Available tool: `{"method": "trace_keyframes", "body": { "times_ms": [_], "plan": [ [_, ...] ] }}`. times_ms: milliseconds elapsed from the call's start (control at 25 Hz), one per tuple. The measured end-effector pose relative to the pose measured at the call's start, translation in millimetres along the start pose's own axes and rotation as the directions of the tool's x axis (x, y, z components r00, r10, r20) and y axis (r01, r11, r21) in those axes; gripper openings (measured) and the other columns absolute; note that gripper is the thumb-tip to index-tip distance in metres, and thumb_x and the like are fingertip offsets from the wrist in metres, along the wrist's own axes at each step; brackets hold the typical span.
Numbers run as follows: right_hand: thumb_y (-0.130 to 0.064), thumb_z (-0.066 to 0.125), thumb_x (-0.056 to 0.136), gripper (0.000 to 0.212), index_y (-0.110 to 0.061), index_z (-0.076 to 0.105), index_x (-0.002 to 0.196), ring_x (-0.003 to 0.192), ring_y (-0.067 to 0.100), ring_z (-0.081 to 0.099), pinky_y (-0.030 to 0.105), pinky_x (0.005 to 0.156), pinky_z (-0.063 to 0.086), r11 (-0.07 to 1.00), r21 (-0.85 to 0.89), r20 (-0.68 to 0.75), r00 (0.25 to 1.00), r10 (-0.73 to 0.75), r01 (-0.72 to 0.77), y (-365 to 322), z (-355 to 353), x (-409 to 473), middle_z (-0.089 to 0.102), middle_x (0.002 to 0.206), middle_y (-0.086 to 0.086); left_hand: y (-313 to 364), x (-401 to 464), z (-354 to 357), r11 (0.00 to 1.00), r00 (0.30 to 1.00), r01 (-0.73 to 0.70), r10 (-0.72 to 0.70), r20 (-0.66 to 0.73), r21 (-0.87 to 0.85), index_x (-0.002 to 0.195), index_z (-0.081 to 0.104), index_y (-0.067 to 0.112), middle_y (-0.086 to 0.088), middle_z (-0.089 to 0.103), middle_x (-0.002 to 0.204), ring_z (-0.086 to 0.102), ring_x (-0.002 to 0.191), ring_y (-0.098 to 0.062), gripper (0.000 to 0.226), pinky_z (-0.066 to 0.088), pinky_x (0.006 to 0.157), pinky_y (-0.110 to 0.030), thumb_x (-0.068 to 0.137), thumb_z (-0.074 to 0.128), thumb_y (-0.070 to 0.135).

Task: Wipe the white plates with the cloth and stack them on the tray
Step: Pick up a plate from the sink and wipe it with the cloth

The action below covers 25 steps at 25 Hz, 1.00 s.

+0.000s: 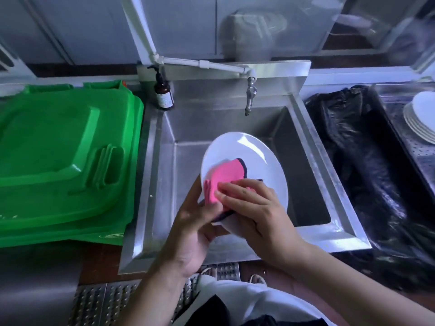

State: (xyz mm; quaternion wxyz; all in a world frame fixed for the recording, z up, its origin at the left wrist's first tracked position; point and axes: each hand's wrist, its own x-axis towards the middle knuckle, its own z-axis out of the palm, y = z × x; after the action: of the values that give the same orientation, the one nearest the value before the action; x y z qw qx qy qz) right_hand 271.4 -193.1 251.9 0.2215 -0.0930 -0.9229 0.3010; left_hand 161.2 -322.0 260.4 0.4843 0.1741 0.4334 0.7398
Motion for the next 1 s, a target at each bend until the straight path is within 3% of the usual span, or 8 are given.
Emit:
{"method": "trace_keyframes", "body": {
  "times_ms": [160, 360, 480, 600, 680, 800, 880, 1000],
  "plan": [
    [-0.022, 0.053, 0.098, 0.035, -0.028, 0.066, 0.13, 0.127, 0.018, 0.052, 0.049, 0.091, 0.047, 0.997, -0.039, 0.121, 0.99, 0.07, -0.065, 3, 0, -28, 0.06, 0.138, -0.015, -17, 12, -18, 0.988, 0.993, 0.102, -0.107, -0.042, -0.114, 0.14, 0.057, 0.02, -0.022, 0.064, 0.133, 0.066, 0.11, -0.039, 0.053, 0.051, 0.087, -0.051, 0.087, 0.055, 0.015],
    [-0.001, 0.058, 0.092, 0.043, -0.026, 0.07, 0.125, 0.124, 0.002, 0.055, 0.024, 0.1, 0.047, 0.944, 0.031, 0.283, 0.908, 0.308, -0.329, 4, -17, -64, 0.064, 0.131, -0.019, -27, 27, -43, 0.979, 0.976, 0.199, -0.202, -0.079, -0.048, 0.125, 0.064, 0.014, -0.011, 0.071, 0.106, 0.065, 0.083, -0.023, 0.048, 0.055, 0.059, -0.036, 0.079, 0.054, 0.013],
    [0.012, 0.056, 0.09, 0.043, -0.018, 0.076, 0.113, 0.086, -0.005, 0.067, 0.009, 0.074, 0.048, 0.739, 0.142, 0.376, 0.726, 0.576, -0.659, 9, -38, -80, 0.074, 0.103, -0.018, -36, 35, -57, 0.945, 0.94, 0.302, -0.317, -0.126, -0.125, 0.117, 0.065, 0.013, -0.004, 0.069, 0.091, 0.056, 0.069, -0.014, 0.044, 0.055, 0.054, -0.031, 0.074, 0.057, 0.014],
    [0.01, 0.054, 0.089, 0.049, -0.032, 0.078, 0.098, 0.054, 0.002, 0.055, 0.021, 0.058, 0.048, 0.596, 0.013, 0.309, 0.57, 0.761, -0.803, 39, -52, -99, 0.068, 0.066, -0.02, -45, 39, -74, 0.913, 0.902, 0.372, -0.397, -0.166, -0.167, 0.117, 0.066, 0.017, -0.004, 0.07, 0.1, 0.057, 0.083, -0.02, 0.036, 0.061, 0.062, -0.037, 0.082, 0.059, 0.009],
    [0.009, 0.062, 0.083, 0.046, -0.033, 0.078, 0.096, 0.072, -0.002, 0.065, 0.025, 0.071, 0.054, 0.629, -0.136, 0.068, 0.627, 0.776, -0.765, 64, -52, -112, 0.071, 0.079, -0.024, -48, 40, -82, 0.888, 0.866, 0.426, -0.455, -0.205, -0.172, 0.122, 0.066, 0.016, -0.005, 0.072, 0.109, 0.063, 0.097, -0.024, 0.034, 0.063, 0.067, -0.04, 0.093, 0.051, 0.005],
    [0.014, 0.062, 0.078, 0.051, -0.022, 0.077, 0.11, 0.11, 0.019, 0.065, 0.037, 0.094, 0.053, 0.656, -0.363, -0.181, 0.741, 0.647, -0.662, 97, -31, -129, 0.073, 0.116, -0.006, -51, 43, -92, 0.851, 0.817, 0.491, -0.523, -0.243, -0.184, 0.118, 0.067, 0.01, -0.005, 0.076, 0.101, 0.066, 0.096, -0.023, 0.03, 0.064, 0.063, -0.037, 0.097, 0.048, 0.004],
    [0.011, 0.06, 0.077, 0.049, -0.017, 0.076, 0.114, 0.119, 0.026, 0.063, 0.05, 0.099, 0.049, 0.686, -0.408, -0.114, 0.78, 0.616, -0.602, 111, -4, -143, 0.071, 0.124, 0.002, -52, 44, -97, 0.843, 0.805, 0.517, -0.538, -0.248, -0.151, 0.116, 0.068, 0.012, -0.006, 0.076, 0.104, 0.067, 0.1, -0.025, 0.029, 0.065, 0.071, -0.042, 0.097, 0.048, 0.003],
    [-0.013, 0.049, 0.078, 0.055, -0.024, 0.067, 0.128, 0.14, 0.024, 0.046, 0.056, 0.115, 0.03, 0.607, -0.414, 0.06, 0.645, 0.762, -0.678, 118, 39, -169, 0.058, 0.142, -0.001, -52, 45, -102, 0.851, 0.822, 0.52, -0.523, -0.225, -0.077, 0.123, 0.067, 0.016, -0.01, 0.073, 0.12, 0.07, 0.104, -0.027, 0.038, 0.065, 0.069, -0.044, 0.092, 0.051, 0.001]
  ]
}}
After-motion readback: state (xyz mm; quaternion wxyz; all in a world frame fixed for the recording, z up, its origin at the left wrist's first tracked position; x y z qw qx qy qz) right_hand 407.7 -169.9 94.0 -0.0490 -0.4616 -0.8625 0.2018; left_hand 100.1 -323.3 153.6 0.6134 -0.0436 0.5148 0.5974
